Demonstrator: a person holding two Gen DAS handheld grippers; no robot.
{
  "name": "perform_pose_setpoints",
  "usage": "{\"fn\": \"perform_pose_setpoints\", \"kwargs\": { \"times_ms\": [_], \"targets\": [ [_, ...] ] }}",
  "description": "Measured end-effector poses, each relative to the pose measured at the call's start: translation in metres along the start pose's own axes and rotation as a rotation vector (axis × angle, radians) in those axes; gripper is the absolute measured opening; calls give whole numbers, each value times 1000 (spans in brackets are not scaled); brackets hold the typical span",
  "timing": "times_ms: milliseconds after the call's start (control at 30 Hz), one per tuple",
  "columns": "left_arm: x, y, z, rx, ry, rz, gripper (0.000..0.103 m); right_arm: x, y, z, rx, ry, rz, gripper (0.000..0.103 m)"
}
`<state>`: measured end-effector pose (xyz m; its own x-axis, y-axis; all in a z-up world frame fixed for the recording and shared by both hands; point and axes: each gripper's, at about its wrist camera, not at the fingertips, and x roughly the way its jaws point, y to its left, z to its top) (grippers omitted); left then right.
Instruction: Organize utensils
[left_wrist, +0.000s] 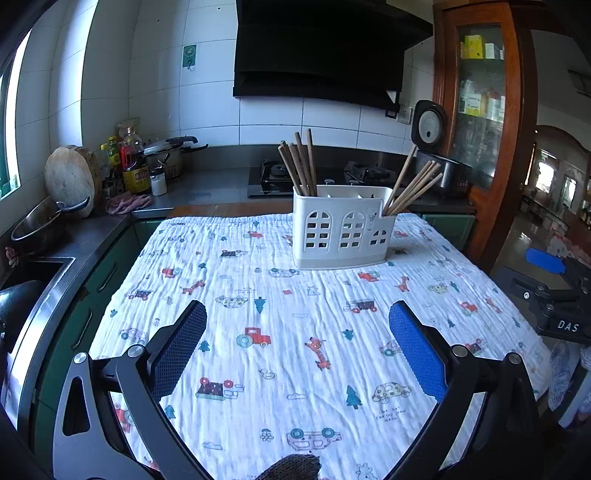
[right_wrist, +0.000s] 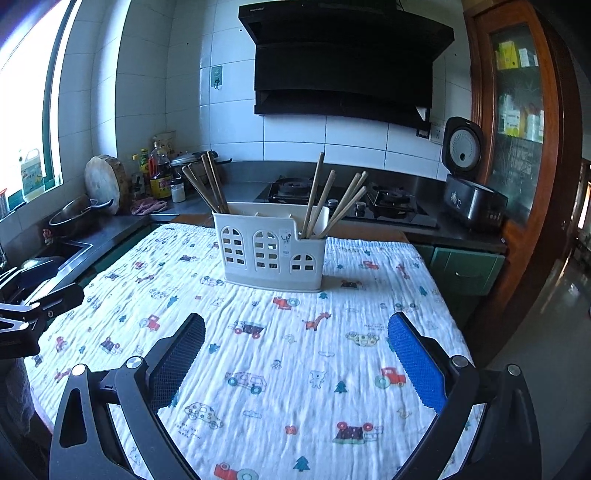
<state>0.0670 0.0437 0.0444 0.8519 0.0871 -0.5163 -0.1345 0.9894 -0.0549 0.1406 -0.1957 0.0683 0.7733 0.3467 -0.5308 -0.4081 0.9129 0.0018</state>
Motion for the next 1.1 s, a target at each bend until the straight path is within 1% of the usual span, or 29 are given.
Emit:
{"fn": "perform_pose_setpoints", "kwargs": {
  "times_ms": [200,433,667,1100],
  "targets": [
    [3,0,-4,0,12,1,98,4,-1,-9,17,28,3,96],
    [3,-2,-6,6,18,0,98,6,-3,-15,32,40,3,96],
    [7,-5,-10,12,39,-2,98,7,-6,-16,39,45,9,96],
    [7,-6,-11,7,44,-6,98,9,-4,-18,41,52,14,96]
  ]
}}
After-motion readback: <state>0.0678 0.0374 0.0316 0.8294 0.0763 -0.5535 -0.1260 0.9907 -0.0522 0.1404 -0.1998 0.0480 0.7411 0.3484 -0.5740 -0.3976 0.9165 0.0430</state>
